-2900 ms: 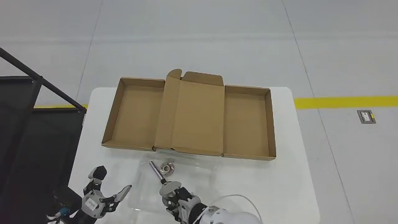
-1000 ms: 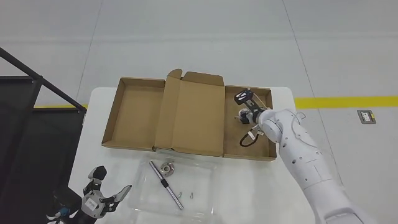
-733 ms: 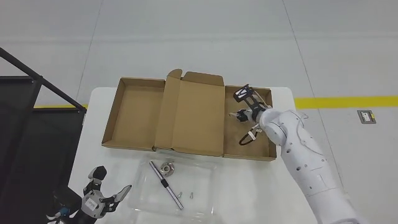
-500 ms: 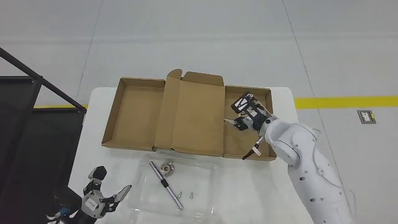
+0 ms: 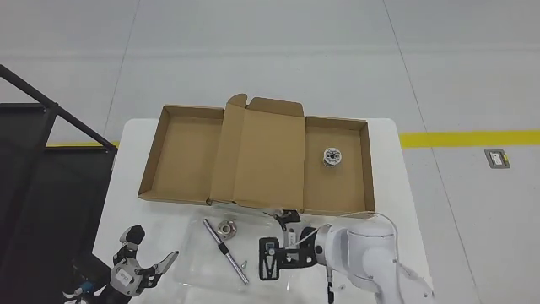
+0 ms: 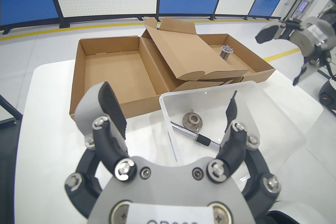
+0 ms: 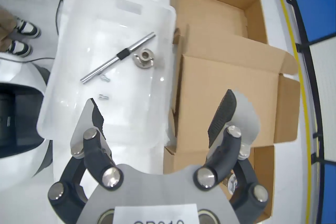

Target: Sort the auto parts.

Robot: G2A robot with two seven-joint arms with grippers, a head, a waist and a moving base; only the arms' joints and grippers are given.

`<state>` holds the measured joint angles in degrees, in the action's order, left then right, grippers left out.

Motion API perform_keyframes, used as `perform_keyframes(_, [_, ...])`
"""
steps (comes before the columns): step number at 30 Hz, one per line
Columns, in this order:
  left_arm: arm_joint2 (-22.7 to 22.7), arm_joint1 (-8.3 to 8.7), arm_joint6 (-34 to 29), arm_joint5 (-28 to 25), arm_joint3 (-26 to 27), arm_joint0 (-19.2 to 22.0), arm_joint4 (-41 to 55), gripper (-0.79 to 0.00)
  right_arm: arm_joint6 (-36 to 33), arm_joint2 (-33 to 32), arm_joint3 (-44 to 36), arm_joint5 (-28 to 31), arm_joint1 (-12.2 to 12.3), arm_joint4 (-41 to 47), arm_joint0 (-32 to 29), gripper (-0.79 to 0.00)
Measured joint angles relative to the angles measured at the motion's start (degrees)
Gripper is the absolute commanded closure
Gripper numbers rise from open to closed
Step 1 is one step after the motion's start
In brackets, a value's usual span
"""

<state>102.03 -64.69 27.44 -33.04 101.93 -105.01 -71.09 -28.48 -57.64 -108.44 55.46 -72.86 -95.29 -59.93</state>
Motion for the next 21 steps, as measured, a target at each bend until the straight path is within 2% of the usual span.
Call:
perform_keyframes(3, [0.0,0.00,0.0,0.0,0.0,0.0,0.0,-0.785,0.3,0.1,-0.1,-2.1,0.0,-0.9,-0.1,-0.785])
perform_keyframes(13, [0.0,0.00,0.0,0.0,0.0,0.0,0.0,-0.785,0.3,0.2,-0.2,-2.0,0.0,-1.0,-0.2,-0.785])
perform_keyframes(21, [0.0,0.00,0.0,0.0,0.0,0.0,0.0,-0.785,-4.8,10.3,-1.3,-6.8,-1.0,-10.8,-0.8,-0.785])
